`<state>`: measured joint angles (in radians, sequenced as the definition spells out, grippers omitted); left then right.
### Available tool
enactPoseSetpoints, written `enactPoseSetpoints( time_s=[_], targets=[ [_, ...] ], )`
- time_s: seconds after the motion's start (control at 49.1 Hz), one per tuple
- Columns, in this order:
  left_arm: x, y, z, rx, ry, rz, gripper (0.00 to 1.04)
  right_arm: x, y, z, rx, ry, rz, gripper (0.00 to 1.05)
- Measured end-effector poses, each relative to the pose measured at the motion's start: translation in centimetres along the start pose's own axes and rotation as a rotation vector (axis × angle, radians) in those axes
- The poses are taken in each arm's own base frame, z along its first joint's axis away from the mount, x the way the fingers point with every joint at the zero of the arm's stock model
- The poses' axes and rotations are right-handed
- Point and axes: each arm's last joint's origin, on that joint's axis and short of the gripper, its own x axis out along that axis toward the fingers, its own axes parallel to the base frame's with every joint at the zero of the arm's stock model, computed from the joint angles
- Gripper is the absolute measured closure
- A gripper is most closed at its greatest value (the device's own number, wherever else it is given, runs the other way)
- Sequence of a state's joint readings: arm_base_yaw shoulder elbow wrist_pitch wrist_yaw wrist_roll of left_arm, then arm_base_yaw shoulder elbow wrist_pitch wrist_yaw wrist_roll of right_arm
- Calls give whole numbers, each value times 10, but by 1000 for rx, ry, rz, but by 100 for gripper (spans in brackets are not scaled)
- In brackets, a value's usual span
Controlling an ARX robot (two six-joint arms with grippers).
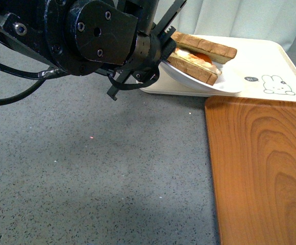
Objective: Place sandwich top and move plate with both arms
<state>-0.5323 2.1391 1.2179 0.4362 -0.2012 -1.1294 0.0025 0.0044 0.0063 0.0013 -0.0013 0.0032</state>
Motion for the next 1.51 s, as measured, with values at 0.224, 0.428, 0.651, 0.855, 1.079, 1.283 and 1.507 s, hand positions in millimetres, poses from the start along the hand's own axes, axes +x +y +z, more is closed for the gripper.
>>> enactPoseSetpoints(
  time_s=[0.224, 0.428, 0.651, 0.855, 1.079, 1.283, 1.507],
  targets=[
    [2, 7, -6, 59, 29, 51, 55, 0, 0, 0, 0, 0, 0, 9],
    [0, 22, -7, 165, 26, 123, 16, 0, 0, 0, 0, 0, 0, 9],
    [-8, 43, 2, 247, 15, 185, 6, 0, 0, 0, 0, 0, 0, 9],
    [-34, 58, 28, 299, -35, 209, 6, 0, 0, 0, 0, 0, 0, 9],
    [-57, 75, 54, 328, -172, 192, 11, 0, 0, 0, 0, 0, 0, 9],
    [-136, 112, 75, 761, -522, -6, 47, 0, 0, 0, 0, 0, 0, 9],
    [-218, 141, 86, 894, -517, 29, 85, 0, 0, 0, 0, 0, 0, 9]
  ],
)
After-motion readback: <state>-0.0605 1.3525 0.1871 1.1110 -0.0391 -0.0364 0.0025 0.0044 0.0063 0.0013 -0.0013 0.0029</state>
